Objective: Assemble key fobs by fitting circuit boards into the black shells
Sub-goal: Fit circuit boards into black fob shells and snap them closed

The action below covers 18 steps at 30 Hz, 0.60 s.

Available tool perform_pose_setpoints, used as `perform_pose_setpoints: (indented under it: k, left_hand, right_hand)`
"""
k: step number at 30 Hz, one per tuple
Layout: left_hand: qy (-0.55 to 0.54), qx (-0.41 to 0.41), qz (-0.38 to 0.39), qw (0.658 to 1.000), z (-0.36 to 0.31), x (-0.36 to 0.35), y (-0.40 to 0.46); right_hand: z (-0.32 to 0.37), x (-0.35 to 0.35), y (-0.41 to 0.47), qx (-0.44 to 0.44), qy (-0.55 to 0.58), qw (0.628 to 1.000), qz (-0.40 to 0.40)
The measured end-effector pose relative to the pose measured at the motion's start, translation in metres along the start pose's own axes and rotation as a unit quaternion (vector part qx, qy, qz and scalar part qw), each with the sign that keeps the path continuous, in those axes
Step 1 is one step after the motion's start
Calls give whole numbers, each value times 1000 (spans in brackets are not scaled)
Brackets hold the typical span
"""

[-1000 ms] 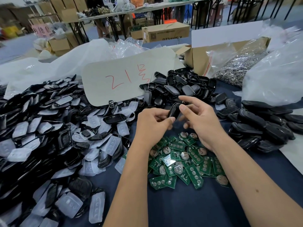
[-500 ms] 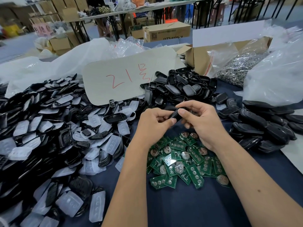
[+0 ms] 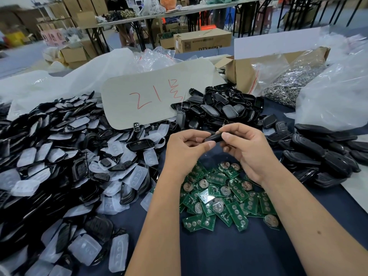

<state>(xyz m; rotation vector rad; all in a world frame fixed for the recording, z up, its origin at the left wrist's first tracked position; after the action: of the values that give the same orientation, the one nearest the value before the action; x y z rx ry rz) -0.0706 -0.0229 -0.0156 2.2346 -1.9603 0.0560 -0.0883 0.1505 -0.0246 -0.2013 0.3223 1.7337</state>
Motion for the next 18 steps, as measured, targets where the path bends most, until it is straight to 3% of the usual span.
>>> perform_pose_setpoints:
  k: [18]
  left_hand:
    - [-51, 10, 8, 999, -5, -1, -1]
  right_hand:
    - [2, -1, -2, -5, 16, 1000, 13]
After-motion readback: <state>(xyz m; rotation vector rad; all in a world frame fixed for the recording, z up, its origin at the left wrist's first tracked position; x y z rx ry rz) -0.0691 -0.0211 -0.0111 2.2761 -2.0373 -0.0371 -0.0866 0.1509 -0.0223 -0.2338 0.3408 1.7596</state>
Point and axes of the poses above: each hand's wrist, its own y-axis towards the middle knuckle, its own x-axis out of the back of the hand, z = x × y, the point moved 6 cm from there along y, towards the middle knuckle, and after that the axes turned 2 degrees about x, right-handed, at the moved point
